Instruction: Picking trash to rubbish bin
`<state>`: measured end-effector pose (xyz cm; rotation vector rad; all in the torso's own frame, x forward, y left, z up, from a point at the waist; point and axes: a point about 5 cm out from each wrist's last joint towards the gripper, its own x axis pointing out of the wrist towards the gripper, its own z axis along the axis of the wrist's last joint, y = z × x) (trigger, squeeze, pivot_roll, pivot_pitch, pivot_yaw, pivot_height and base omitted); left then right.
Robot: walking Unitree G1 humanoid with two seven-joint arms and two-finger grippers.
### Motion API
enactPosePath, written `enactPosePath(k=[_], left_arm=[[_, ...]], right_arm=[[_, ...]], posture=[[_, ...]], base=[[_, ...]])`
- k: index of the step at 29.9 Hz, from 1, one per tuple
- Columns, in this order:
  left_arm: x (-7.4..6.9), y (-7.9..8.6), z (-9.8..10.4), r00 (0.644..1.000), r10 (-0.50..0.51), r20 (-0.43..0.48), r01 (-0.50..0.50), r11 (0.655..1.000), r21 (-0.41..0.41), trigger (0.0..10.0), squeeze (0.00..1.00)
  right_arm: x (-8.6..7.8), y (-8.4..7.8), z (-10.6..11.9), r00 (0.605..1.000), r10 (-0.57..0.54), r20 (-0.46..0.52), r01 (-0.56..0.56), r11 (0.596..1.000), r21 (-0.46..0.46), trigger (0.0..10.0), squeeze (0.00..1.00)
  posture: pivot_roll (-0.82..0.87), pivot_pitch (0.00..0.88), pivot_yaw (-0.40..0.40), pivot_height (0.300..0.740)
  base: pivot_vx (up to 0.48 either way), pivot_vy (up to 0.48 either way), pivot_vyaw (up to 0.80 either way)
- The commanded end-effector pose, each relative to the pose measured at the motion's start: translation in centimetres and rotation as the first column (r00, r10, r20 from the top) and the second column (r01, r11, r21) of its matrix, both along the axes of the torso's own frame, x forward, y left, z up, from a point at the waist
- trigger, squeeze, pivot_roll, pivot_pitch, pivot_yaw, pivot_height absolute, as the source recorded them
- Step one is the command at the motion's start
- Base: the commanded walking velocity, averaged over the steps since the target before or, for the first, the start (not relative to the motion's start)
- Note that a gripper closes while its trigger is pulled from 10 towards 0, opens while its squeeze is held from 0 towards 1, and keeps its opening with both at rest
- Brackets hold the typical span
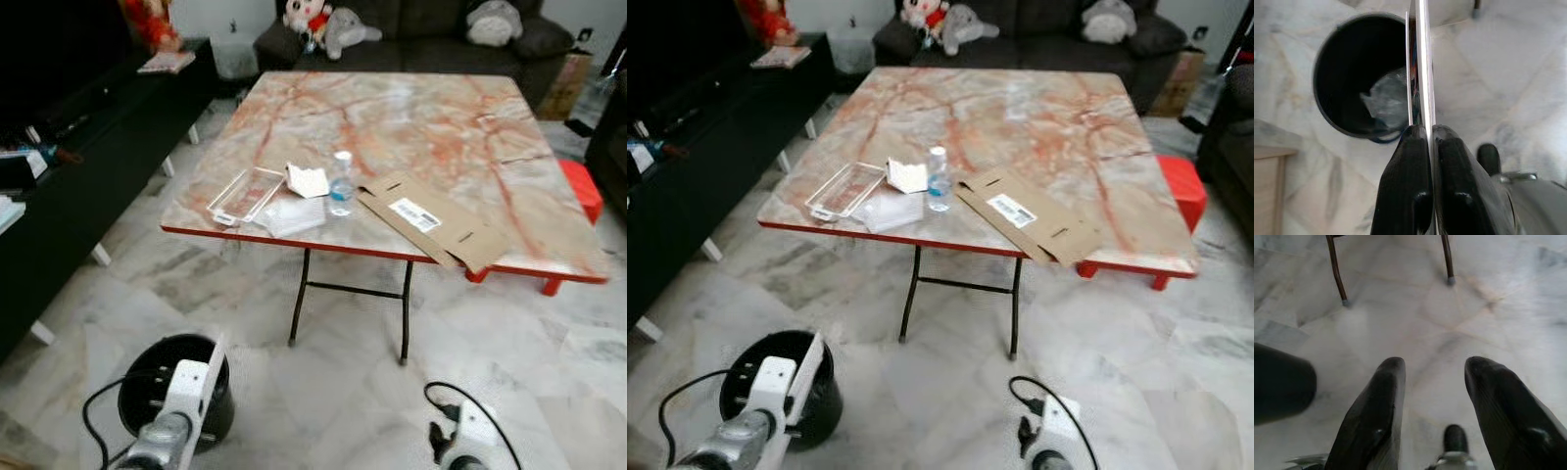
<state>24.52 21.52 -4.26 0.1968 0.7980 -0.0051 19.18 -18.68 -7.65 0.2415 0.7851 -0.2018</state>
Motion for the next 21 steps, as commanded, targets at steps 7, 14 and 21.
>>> enactPosePath(k=[7, 14, 21], left_arm=[[-0.36, -0.31, -0.37, 1.0, -0.001, -0.026, 0.001, 1.0, -0.005, 10.0, 0.0], [-0.45, -0.24, -0.42, 1.0, 0.007, -0.028, -0.007, 1.0, -0.006, 10.0, 0.0], [-0.34, -0.29, -0.34, 1.0, 0.006, -0.022, -0.006, 1.0, -0.006, 10.0, 0.0]], right_arm=[[-0.38, -0.89, -0.07, 1.0, -0.023, -0.009, 0.022, 1.0, -0.016, 10.0, 0.0], [-0.29, -0.96, -0.02, 1.0, -0.021, -0.007, 0.021, 1.0, -0.018, 10.0, 0.0], [-0.12, -1.19, 0.12, 1.0, -0.017, 0.001, 0.018, 1.0, -0.024, 10.0, 0.0]], posture=[[0.16, 0.063, 0.053, 0.74], [0.16, 0.071, 0.05, 0.74], [0.16, 0.079, 0.048, 0.74]], base=[[0.0, 0.262, 0.0], [0.0, 0.48, 0.0], [0.0, 0.48, 0.0]])
